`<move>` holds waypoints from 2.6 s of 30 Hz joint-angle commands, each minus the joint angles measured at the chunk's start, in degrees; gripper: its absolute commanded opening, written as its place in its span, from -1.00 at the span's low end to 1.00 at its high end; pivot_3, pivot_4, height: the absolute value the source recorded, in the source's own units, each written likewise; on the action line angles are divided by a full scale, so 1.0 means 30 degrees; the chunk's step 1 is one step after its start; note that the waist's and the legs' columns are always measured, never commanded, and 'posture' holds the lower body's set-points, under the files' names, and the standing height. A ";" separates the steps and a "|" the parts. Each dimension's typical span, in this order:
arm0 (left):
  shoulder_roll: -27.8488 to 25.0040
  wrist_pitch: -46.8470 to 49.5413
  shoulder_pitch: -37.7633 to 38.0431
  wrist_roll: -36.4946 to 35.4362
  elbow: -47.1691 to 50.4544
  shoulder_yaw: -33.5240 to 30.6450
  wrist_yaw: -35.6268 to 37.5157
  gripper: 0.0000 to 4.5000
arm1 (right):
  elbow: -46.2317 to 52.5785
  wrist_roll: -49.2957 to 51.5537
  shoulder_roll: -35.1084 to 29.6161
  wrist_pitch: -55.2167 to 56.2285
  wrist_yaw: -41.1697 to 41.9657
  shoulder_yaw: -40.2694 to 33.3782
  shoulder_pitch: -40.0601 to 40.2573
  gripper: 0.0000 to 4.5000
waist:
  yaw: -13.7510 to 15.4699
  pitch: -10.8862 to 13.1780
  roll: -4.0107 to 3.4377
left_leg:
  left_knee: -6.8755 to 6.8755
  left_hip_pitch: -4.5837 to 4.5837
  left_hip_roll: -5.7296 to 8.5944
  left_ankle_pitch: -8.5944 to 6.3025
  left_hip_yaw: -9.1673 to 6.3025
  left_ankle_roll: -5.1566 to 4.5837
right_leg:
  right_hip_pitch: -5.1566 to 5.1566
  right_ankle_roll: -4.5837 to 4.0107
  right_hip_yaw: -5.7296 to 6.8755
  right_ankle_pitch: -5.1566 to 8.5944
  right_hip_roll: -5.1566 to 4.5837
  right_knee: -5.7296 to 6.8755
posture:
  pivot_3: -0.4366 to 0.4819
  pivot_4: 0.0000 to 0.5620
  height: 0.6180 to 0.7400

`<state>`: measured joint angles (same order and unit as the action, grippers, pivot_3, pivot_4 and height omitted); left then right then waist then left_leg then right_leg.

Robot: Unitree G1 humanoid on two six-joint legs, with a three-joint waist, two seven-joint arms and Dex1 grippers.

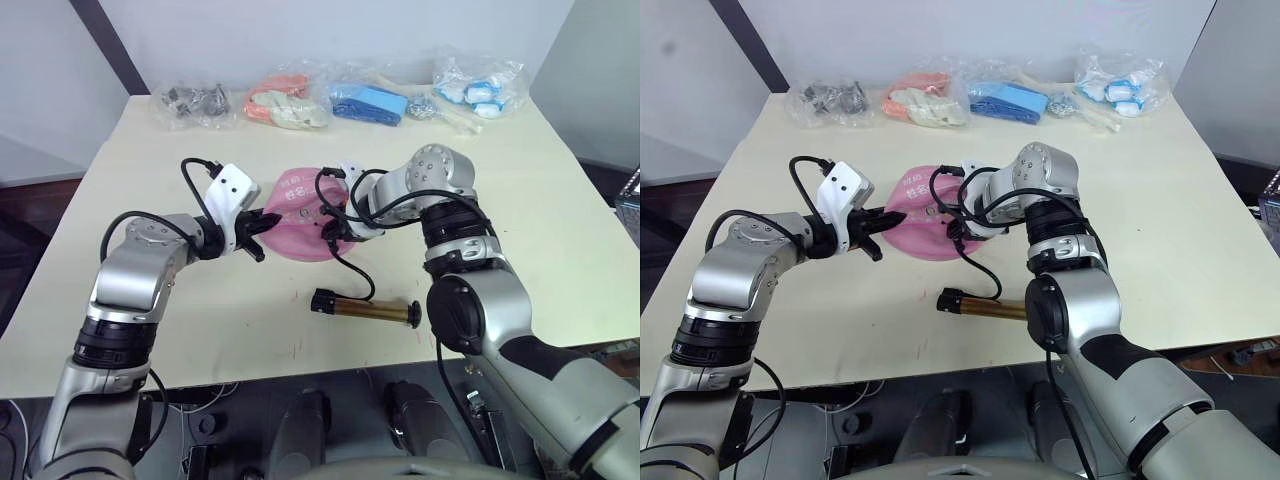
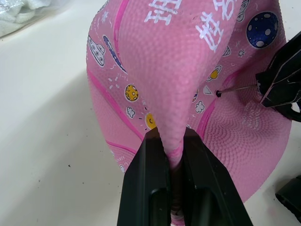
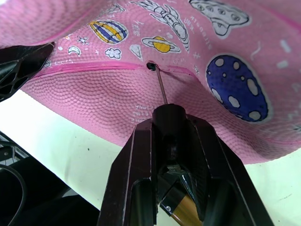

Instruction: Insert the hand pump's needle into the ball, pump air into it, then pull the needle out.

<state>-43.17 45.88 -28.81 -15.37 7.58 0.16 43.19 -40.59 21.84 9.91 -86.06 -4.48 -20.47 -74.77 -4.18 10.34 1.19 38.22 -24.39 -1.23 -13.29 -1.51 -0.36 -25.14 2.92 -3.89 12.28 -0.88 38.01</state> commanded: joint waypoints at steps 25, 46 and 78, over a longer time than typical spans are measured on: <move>0.0042 0.0128 0.0343 -0.0107 0.0543 0.0275 -0.0004 -0.98 | -0.0730 -0.0379 0.1041 0.0885 0.0607 0.1457 -0.0227 -0.85 | -0.0047 0.0000 0.0000 | -0.0018 0.0079 -0.0008 0.0000 0.0008 0.0000 | 0.0049 0.0001 -0.0002 0.0003 0.0005 -0.0001 | -0.05 -0.47 1.00; 0.0296 0.0524 0.0741 -0.0229 0.0702 0.0580 0.0107 -0.98 | -0.4479 0.0661 0.1049 0.3871 -0.0415 -0.0991 -0.2786 -0.85 | -0.0397 0.0001 -0.0001 | -0.0046 0.0158 -0.0009 -0.0001 0.0007 -0.0001 | 0.0129 0.0003 -0.0003 0.0008 0.0007 -0.0023 | -0.05 -0.47 1.00; 0.0882 0.0922 0.0954 -0.0262 -0.0174 0.0764 0.0837 -0.98 | -0.8705 -0.0177 0.1717 1.0129 0.1799 0.0884 -0.4042 -0.85 | -0.0523 -0.0002 -0.0003 | -0.0054 0.0245 -0.0020 0.0000 -0.0034 -0.0002 | 0.0168 0.0026 -0.0023 0.0021 0.0057 -0.0021 | -0.05 -0.47 1.00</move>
<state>-41.76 47.55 -27.34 -14.10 6.20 -2.04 41.90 -67.70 21.08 10.22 -60.94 0.82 -17.79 -84.20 -5.75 10.34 1.18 38.06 -23.64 -1.29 -13.30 -1.63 -0.37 -24.62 3.00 -3.96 12.35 -0.70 37.95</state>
